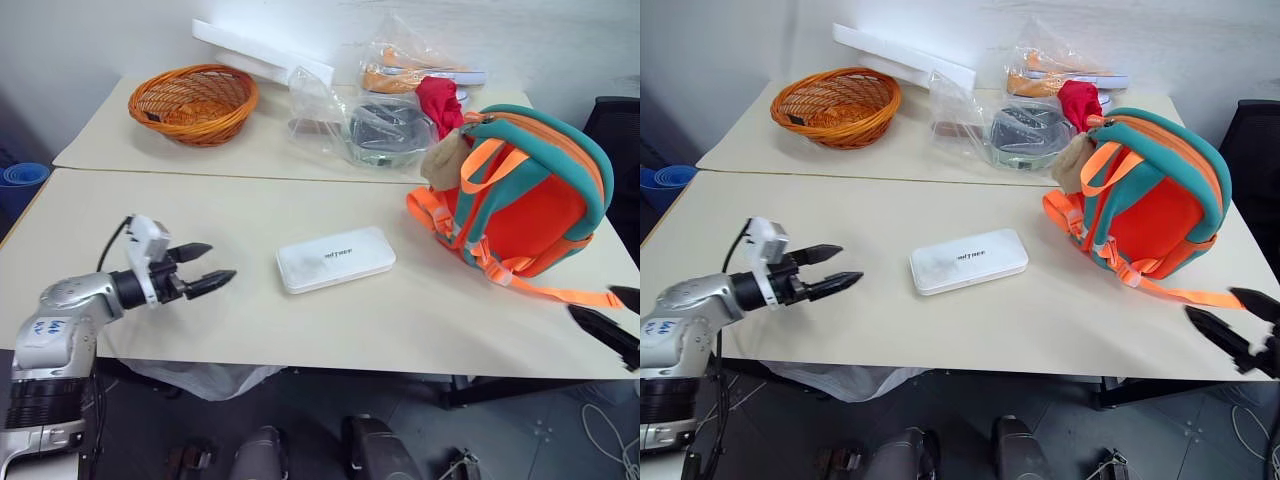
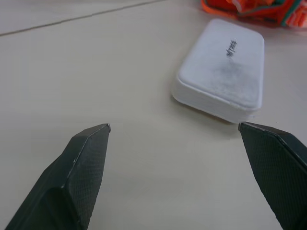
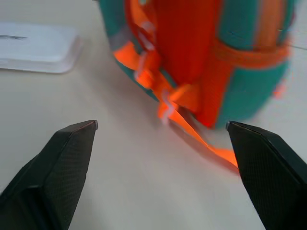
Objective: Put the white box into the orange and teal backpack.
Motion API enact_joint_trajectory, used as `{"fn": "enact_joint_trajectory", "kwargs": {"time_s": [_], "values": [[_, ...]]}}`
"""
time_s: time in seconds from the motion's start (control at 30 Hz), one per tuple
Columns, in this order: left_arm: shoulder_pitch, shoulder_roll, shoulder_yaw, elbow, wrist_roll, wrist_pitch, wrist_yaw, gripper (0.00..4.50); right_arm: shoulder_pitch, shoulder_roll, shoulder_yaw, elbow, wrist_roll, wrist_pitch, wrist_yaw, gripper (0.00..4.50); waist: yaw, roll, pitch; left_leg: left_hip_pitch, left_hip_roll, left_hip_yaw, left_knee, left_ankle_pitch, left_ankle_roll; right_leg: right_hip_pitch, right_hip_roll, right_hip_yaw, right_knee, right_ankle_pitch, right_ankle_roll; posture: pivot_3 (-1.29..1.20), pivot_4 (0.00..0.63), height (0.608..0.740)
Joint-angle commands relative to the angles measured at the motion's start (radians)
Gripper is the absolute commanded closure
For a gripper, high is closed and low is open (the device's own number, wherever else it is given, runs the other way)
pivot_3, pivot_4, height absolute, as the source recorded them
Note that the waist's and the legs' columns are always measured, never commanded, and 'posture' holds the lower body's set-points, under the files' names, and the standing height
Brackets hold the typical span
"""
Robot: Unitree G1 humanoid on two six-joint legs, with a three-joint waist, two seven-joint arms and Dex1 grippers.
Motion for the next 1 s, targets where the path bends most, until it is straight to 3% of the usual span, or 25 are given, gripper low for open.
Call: {"fn": "enact_joint_trajectory", "kwargs": {"time_s": [0.03, 0.2, 0.33, 0.4, 0.43, 0.73, 1.0], "values": [[-0.017, -0.008, -0.052, -0.033, 0.054, -0.042, 0.022, 0.92, -0.116, -0.003, 0.153, -0.051, -0.025, 0.033, -0.085, 1.28, 0.003, 0.000, 0.000, 0.000, 0.000, 0.000, 0.000, 0.000, 0.000, 0.000, 0.000, 0.000, 0.000, 0.000, 0.000, 0.00, 0.150, 0.740], [-0.051, -0.043, -0.132, -0.004, 0.118, -0.077, 0.044, 2.48, -0.391, 0.046, 0.511, 0.032, -0.161, -0.006, -0.094, 3.01, 0.000, 0.000, 0.000, -0.002, 0.000, 0.000, 0.002, 0.000, 0.001, -0.002, 0.000, 0.000, 0.000, 0.000, 0.000, 0.00, 0.150, 0.740], [-0.066, -0.075, -0.162, 0.036, 0.147, -0.113, 0.050, 3.76, -0.569, 0.123, 0.681, 0.185, -0.272, -0.057, -0.100, 4.46, 0.004, 0.000, 0.000, -0.004, 0.000, 0.001, 0.002, 0.000, 0.000, -0.005, 0.001, 0.000, 0.001, 0.000, 0.000, 0.00, 0.150, 0.740], [-0.084, -0.092, -0.171, 0.042, 0.151, -0.106, 0.058, 4.39, -0.639, 0.151, 0.741, 0.273, -0.341, -0.078, -0.120, 4.50, 0.005, 0.000, 0.000, -0.006, 0.000, 0.001, 0.003, 0.000, 0.000, -0.006, 0.001, 0.000, 0.001, 0.000, 0.000, 0.00, 0.150, 0.740], [-0.095, -0.100, -0.174, 0.048, 0.157, -0.100, 0.068, 4.47, -0.673, 0.166, 0.765, 0.318, -0.372, -0.083, -0.135, 4.50, 0.007, 0.000, 0.000, -0.007, 0.000, 0.002, 0.004, 0.000, 0.000, -0.006, 0.001, 0.000, 0.002, 0.000, 0.000, 0.00, 0.150, 0.740], [-0.157, -0.143, -0.188, 0.097, 0.180, -0.090, 0.096, 4.47, -0.841, 0.294, 0.849, 0.565, -0.514, -0.148, -0.174, 4.50, 0.003, 0.000, 0.000, -0.007, 0.000, 0.004, 0.012, 0.002, -0.002, -0.007, 0.001, -0.001, 0.009, 0.001, 0.001, 0.00, 0.150, 0.740], [-0.224, -0.172, -0.205, 0.196, 0.210, -0.127, 0.085, 4.47, -0.754, 0.293, 0.856, 0.380, -0.507, -0.097, -0.126, 4.50, 0.004, 0.000, 0.000, -0.008, 0.000, 0.007, 0.012, 0.003, -0.004, -0.013, 0.002, -0.001, 0.015, 0.001, 0.001, 0.00, 0.150, 0.740]]}}
